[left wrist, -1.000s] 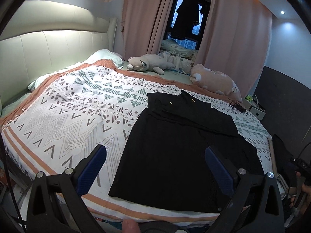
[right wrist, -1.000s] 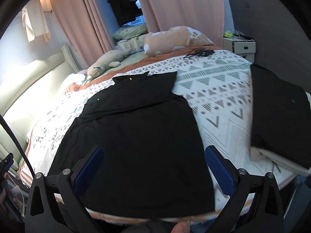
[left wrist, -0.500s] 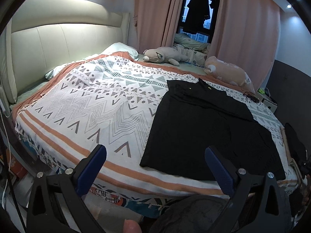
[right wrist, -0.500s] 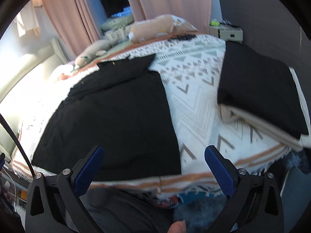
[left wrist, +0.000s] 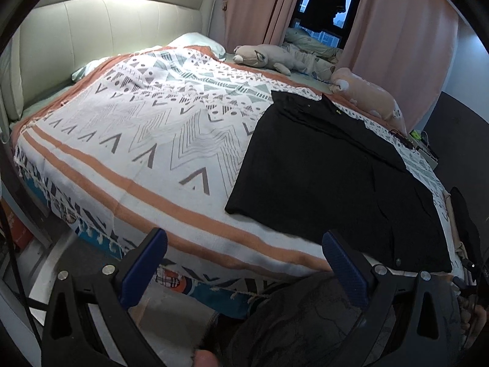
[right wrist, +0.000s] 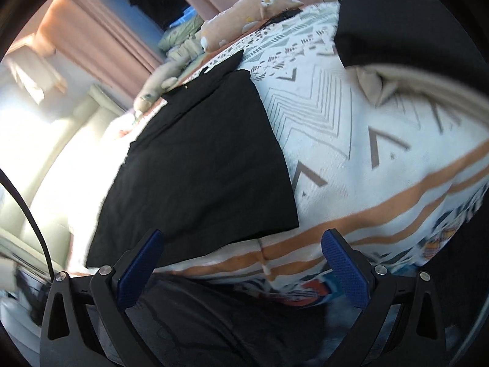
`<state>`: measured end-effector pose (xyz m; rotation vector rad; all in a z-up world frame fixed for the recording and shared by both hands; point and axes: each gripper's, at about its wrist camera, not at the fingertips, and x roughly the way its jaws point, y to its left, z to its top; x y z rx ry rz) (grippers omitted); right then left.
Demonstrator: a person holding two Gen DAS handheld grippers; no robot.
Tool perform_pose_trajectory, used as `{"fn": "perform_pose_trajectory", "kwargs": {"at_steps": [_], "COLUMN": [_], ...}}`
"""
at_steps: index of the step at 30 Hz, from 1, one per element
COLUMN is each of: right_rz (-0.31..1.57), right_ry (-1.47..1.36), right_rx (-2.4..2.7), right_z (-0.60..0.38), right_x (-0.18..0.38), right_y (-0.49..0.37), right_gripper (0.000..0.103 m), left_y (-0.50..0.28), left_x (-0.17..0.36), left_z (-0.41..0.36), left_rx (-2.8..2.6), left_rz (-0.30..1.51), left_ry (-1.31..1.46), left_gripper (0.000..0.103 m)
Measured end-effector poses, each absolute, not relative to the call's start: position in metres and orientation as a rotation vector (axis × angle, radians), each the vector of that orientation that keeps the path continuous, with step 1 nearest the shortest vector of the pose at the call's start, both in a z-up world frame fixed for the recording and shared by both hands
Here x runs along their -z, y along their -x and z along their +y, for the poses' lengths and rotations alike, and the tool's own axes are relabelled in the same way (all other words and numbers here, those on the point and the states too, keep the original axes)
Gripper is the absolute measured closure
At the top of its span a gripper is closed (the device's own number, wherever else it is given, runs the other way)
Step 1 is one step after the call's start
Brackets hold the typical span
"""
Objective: Fold large clothes
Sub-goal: 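Raise both tools above the lengthwise-folded black jacket, then lower both tools onto the jacket hem and close them on it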
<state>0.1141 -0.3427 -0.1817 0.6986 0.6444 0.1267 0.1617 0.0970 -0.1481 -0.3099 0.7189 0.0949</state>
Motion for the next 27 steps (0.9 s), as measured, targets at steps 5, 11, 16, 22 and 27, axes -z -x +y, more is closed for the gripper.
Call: {"fn": "perform_pose_trajectory", "kwargs": {"at_steps": [5, 11, 16, 22, 27], "right_rz": [0.649, 0.648, 0.615, 0.662, 0.653], "right_ry": [-0.809, -0.873, -0.917, -0.914, -0.891], "right_rx": [-0.16, -0.193, -0.231, -0.221, -0.202], "right_z": [-0.356, -0.366, -0.366, -0.352, -0.34], "right_x": [0.194, 0.198, 0.201, 0.215, 0.206], "right_y": [-0.122, -0.142, -0.151, -0.17, -0.187], "right_gripper": [0.008, 0.023, 0.03, 0.031, 0.036], "left_y": [-0.168, -0.192, -0.221, -0.249, -0.27], "left_x": [0.156, 0.156, 0.164, 0.181, 0.199], "left_z": [0.105, 0.111, 0.124, 0.139, 0.147], "left_rx": [-0.053, -0.033, -0.006, -0.02, -0.02], "left_rz": [0.73, 0.752, 0.808, 0.873, 0.924], "left_ry": [0.376, 0.397, 0.471, 0.515, 0.548], "left_gripper": [0.0, 0.0, 0.017, 0.026, 0.029]}}
